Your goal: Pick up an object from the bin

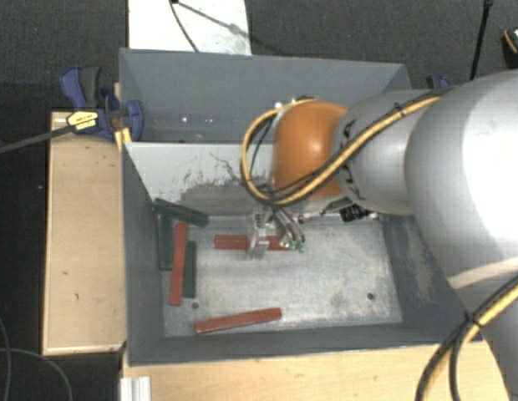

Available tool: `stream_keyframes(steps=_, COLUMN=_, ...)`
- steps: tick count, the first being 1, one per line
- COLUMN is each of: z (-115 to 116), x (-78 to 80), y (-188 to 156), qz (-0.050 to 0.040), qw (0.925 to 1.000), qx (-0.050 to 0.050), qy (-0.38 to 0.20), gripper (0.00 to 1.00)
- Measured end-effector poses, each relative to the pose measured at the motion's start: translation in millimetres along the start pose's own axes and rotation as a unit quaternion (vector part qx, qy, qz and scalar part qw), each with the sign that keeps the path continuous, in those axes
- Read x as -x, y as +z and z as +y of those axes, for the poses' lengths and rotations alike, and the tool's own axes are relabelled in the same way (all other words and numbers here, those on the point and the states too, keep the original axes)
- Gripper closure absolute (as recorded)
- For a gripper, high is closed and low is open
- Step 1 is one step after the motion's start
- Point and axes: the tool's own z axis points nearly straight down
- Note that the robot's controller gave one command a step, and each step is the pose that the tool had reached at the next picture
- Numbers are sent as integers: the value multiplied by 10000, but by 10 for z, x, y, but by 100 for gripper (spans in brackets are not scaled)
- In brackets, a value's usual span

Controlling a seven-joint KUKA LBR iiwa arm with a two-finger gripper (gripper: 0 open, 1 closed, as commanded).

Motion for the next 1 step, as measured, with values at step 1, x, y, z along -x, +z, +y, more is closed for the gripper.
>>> stream_keyframes(steps=1, z=175, x=-239, y=-1429, qz=-35, qw=9999, qx=12, qy=128, gripper=100)
